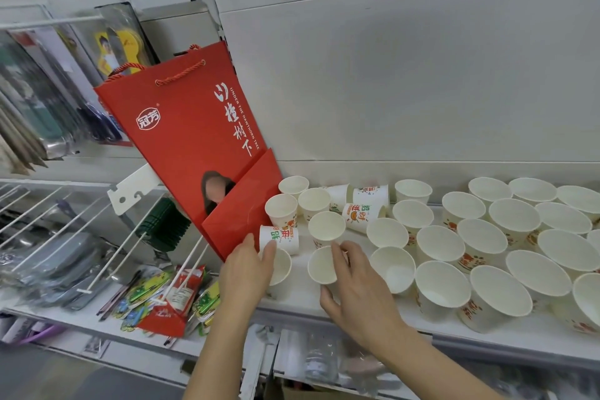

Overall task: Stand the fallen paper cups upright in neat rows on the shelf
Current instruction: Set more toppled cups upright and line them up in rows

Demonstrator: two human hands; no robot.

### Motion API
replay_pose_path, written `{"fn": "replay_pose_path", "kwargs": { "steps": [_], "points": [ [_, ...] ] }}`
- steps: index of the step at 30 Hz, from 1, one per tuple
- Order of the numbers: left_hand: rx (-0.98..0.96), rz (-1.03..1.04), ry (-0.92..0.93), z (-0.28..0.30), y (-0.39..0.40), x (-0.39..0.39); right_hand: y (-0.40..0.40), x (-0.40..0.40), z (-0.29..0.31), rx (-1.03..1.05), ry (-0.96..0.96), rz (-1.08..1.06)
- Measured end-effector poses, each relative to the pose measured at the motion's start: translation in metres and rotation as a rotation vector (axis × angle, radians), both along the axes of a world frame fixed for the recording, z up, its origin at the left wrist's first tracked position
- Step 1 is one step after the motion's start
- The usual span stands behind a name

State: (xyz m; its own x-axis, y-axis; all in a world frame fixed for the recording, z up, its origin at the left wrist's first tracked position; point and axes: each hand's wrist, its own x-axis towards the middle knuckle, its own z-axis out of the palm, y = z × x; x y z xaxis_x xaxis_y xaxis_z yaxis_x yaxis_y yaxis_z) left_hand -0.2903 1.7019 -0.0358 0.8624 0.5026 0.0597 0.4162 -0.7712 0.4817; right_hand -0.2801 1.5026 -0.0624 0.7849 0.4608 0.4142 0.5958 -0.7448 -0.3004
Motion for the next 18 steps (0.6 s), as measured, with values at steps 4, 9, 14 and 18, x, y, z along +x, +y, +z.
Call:
{"fn": "replay_pose_path", "kwargs": {
  "steps": [4, 9, 14, 18],
  "points": [
    [-0.049, 0.09, 0.032, 0.004, -0.008, 0.03, -0.004, -0.003, -0.003, -0.028, -0.119, -0.071],
    [0.022, 0.103, -0.172, 0.018, -0.021, 0.029, -0.015, -0.003, -0.009, -0.188, -0.202, -0.144],
    [0.354, -0.184, -0.359, 0.011, -0.026, 0.017, -0.029, -0.001, 0.004, -0.088, -0.22, -0.096],
    [0.445, -0.362, -0.418, 0.002, -0.028, 0.02, -0.049, 0.038, 0.032, 0.068, -0.278, -0.181]
  ]
}}
